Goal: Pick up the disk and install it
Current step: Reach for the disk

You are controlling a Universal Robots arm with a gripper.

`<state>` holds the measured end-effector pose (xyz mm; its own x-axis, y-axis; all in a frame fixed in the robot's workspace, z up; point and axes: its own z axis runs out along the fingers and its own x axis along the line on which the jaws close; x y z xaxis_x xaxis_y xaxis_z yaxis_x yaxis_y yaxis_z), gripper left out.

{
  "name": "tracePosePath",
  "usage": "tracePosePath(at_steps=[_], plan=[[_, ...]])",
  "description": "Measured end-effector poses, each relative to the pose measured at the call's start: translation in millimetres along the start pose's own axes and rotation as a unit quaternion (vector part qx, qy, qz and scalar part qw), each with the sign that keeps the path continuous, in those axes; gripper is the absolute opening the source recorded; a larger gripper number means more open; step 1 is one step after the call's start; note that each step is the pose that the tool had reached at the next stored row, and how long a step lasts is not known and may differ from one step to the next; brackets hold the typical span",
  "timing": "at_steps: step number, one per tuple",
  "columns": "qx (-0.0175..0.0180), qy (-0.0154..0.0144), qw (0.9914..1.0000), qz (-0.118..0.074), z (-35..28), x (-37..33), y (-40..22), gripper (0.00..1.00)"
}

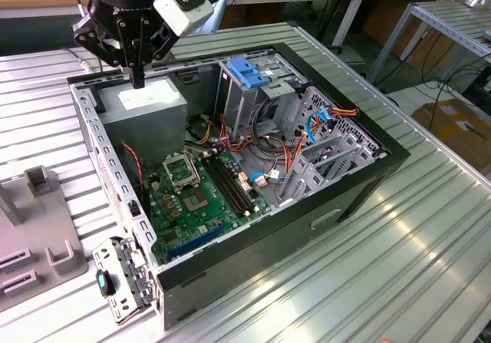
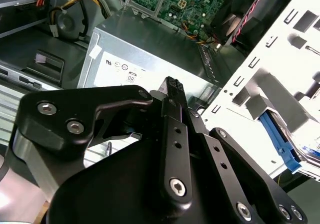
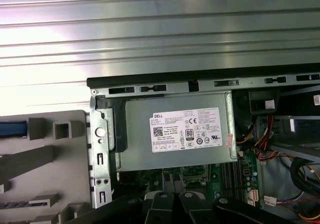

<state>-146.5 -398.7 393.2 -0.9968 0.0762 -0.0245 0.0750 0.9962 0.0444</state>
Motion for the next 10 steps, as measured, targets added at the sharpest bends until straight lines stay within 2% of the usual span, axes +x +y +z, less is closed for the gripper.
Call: tracePosePath(at_steps=[10], plan=[[0.0000, 0.0000, 1.00000, 0.000, -0.3, 11.3, -0.1, 0.11]])
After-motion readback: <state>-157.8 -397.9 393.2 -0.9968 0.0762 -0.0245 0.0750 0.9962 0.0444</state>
